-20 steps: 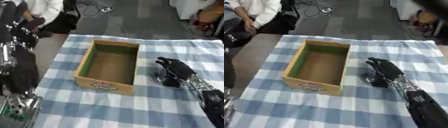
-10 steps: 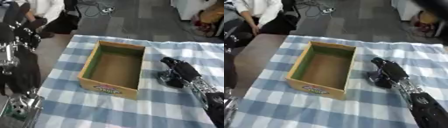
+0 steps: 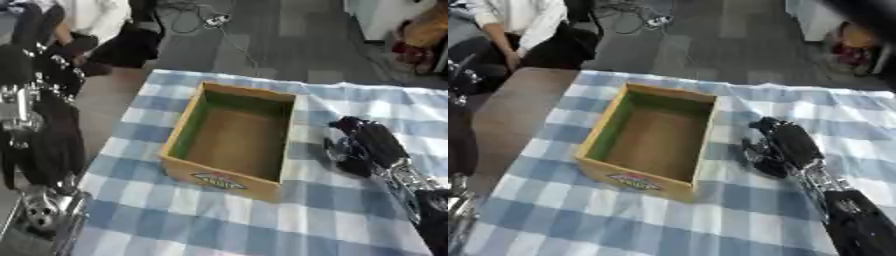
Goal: Pick up objects on the table and place them in the box.
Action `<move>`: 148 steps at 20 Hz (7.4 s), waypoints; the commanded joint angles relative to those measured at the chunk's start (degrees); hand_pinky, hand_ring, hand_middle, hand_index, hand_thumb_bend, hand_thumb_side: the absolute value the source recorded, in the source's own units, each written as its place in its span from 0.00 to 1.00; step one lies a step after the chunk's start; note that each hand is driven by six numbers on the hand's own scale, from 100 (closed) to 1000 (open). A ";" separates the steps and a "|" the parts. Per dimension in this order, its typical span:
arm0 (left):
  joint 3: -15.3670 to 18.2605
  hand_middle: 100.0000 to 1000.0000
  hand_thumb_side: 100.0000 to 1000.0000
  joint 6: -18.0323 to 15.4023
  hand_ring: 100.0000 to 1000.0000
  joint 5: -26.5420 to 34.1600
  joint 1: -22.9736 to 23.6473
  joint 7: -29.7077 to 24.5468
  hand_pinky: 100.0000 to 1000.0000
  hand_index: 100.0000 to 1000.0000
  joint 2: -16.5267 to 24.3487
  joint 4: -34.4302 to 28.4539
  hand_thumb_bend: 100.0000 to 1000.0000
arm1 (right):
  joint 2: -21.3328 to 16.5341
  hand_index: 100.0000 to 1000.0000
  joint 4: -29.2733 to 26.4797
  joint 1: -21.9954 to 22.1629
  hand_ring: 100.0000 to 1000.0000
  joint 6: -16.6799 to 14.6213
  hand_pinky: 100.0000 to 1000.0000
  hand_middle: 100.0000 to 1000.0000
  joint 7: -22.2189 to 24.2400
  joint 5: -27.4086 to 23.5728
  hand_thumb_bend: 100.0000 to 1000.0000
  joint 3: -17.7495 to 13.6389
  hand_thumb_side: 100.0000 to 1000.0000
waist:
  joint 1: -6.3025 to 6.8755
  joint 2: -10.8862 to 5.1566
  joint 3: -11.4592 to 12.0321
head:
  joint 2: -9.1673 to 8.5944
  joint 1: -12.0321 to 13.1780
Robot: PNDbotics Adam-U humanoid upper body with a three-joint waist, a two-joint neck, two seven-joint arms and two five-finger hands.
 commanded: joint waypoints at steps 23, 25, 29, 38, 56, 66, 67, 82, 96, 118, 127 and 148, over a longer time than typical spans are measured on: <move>0.14 0.92 1.00 -0.06 0.70 -0.15 -1.41 -0.36 0.58 1.00 0.18 -0.95 0.23 | -0.24 0.23 2.49 2.00 0.00 2.55 0.00 0.09 -15.88 8.02 0.00 -2.08 0.88 | 0.28 -0.52 0.14 | -0.69 0.33; 0.14 0.92 1.00 -0.06 0.70 -0.16 -1.44 -0.37 0.58 1.00 0.18 -0.95 0.23 | -0.08 0.18 2.84 2.15 0.00 2.64 0.00 0.04 -16.40 7.73 0.00 -2.20 0.85 | 0.31 -0.48 0.14 | -0.67 0.37; 0.12 0.92 1.00 -0.01 0.70 -0.15 -1.46 -0.37 0.58 1.00 0.17 -0.95 0.23 | 0.08 0.10 3.30 2.31 0.00 2.06 0.00 0.00 -16.64 6.80 0.00 -2.11 0.88 | 0.36 -0.40 0.11 | -0.67 0.35; 0.08 0.92 1.00 -0.05 0.70 -0.14 -1.53 -0.44 0.58 1.00 0.17 -0.95 0.23 | 0.20 0.54 3.66 2.79 0.21 -1.88 0.00 0.32 -18.35 5.57 0.00 -1.86 1.00 | 0.38 -0.37 0.05 | -0.63 0.32; 0.02 0.92 1.00 0.22 0.71 -0.47 -0.38 -0.48 0.58 1.00 1.23 -0.95 0.23 | -7.72 0.84 2.56 1.84 0.81 -17.36 0.60 0.87 -14.58 7.86 0.00 -0.83 1.00 | -0.75 -1.75 -0.80 | 1.08 1.96; -0.12 0.92 1.00 0.39 0.71 -0.48 0.07 -0.62 0.58 1.00 1.65 -0.95 0.23 | -11.28 0.84 0.91 0.08 0.83 -20.57 0.64 0.89 -10.66 10.11 0.00 0.38 1.00 | -1.11 -2.20 -1.07 | 1.60 2.10; -0.13 0.92 1.00 0.39 0.71 -0.48 0.08 -0.62 0.58 1.00 1.67 -0.95 0.23 | -11.40 0.84 0.85 0.12 0.83 -20.71 0.64 0.89 -10.63 9.98 0.00 0.37 1.00 | -1.12 -2.21 -1.08 | 1.63 2.08; -0.18 0.92 1.00 0.40 0.71 -0.46 -0.06 -0.68 0.58 1.00 1.67 -0.95 0.23 | -11.63 0.86 3.16 1.75 0.82 -19.57 0.59 0.89 -7.68 11.27 0.00 -0.74 1.00 | -1.04 -2.05 -1.14 | 1.56 1.95; -0.13 0.93 1.00 0.33 0.71 -0.42 -0.35 -0.63 0.58 1.00 1.59 -0.95 0.23 | -11.26 0.46 5.28 3.06 0.17 -19.40 0.00 0.38 -10.25 12.42 0.00 -3.13 1.00 | -0.80 -1.52 -1.17 | 1.26 2.05; -0.11 0.92 1.00 0.08 0.71 -1.10 -0.62 -0.56 0.58 1.00 1.41 -0.95 0.23 | -11.36 0.03 -2.82 5.16 0.00 -18.89 0.00 0.00 -19.19 -7.17 0.00 -2.65 0.81 | -0.61 -1.25 -1.12 | 1.07 2.08; -0.21 0.92 1.00 0.12 0.71 -1.09 -0.36 -0.71 0.58 1.00 1.51 -0.95 0.23 | -13.49 0.03 -9.39 2.88 0.00 -18.06 0.00 0.00 -13.50 -12.96 0.00 -1.67 0.81 | -0.75 -1.74 -1.19 | 1.45 2.08; -0.49 0.92 1.00 0.02 0.71 -1.08 -0.52 -1.14 0.58 1.00 1.16 -0.95 0.23 | -8.36 0.03 -14.42 -6.95 0.00 -21.49 0.00 0.00 -4.49 -14.97 0.00 4.35 0.84 | -1.36 -2.25 -0.13 | 3.39 2.14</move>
